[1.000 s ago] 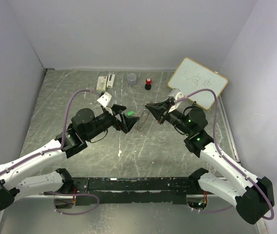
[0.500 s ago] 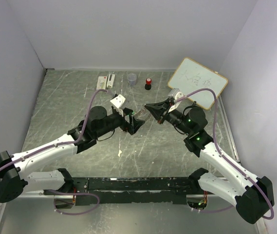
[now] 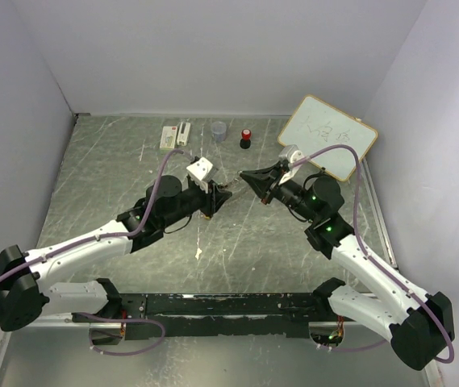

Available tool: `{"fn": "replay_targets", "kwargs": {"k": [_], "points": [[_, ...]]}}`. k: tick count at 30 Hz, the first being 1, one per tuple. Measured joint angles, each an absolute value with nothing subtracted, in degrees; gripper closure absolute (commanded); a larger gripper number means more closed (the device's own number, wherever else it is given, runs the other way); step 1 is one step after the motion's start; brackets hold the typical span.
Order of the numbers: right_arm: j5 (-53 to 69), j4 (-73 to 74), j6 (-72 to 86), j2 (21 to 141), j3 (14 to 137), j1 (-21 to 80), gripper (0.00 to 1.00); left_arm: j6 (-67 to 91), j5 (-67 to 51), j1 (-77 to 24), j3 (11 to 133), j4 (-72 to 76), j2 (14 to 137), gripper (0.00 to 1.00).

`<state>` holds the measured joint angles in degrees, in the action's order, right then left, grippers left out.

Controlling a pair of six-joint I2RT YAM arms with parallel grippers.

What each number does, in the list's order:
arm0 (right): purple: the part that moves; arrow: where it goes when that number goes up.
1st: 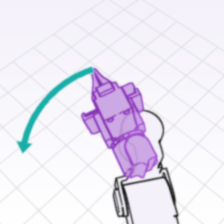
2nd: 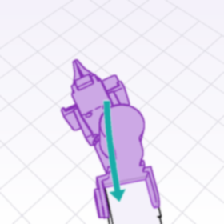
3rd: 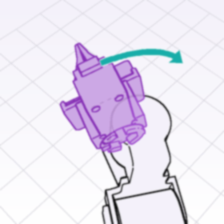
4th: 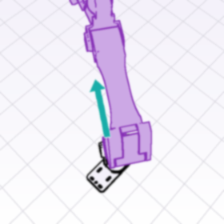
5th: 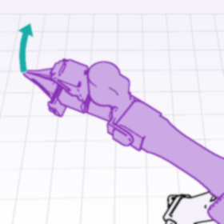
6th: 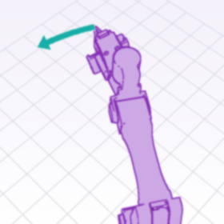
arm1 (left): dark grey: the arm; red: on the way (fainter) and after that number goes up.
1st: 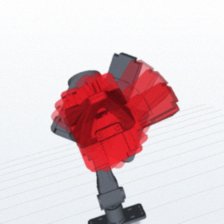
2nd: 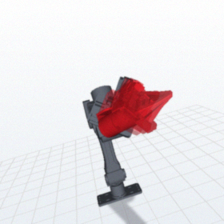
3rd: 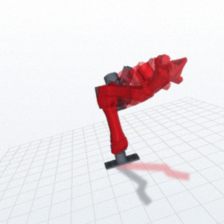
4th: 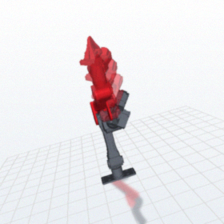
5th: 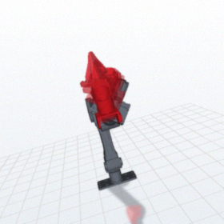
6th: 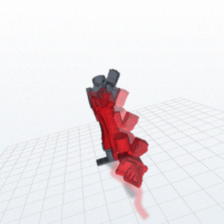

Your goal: Put the keys on the keyring

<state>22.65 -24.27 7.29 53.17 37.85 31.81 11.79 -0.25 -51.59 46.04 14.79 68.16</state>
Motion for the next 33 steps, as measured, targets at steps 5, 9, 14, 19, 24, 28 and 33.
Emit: {"fn": "replay_targets", "kwargs": {"k": [5, 9, 14, 19, 24, 28, 33], "points": [[20.4, -21.54, 7.94, 53.01, 38.79, 31.83, 0.54, 10.7, 2.74, -51.59, 46.63, 12.73, 66.32, 0.93], [17.15, -19.55, 8.78, 52.07, 39.42, 31.81, 0.45, 9.72, 4.34, -51.59, 47.53, 10.66, 65.58, 0.93], [13.45, -18.11, 9.06, 49.45, 39.42, 31.81, 0.42, 8.67, 5.02, -51.59, 49.47, 9.15, 65.47, 0.93], [11.35, -17.26, 8.95, 48.16, 39.44, 31.81, 0.41, 7.64, 5.26, -51.59, 51.33, 7.88, 64.58, 0.93], [10.68, -15.57, 8.6, 48.14, 39.44, 31.81, 0.4, 7.46, 5.37, -51.59, 52.01, 6.98, 64.31, 0.93], [9.26, -14.59, 8.62, 48.21, 39.44, 31.81, 0.35, 7.75, 6.11, -51.59, 52.01, 5.67, 64.2, 0.92], [7.68, -8.27, 10.17, 53.87, 43.51, 31.81, 0.4, 9.04, 9.41, -51.59, 52.03, 3.01, 63.64, 0.51]]}}
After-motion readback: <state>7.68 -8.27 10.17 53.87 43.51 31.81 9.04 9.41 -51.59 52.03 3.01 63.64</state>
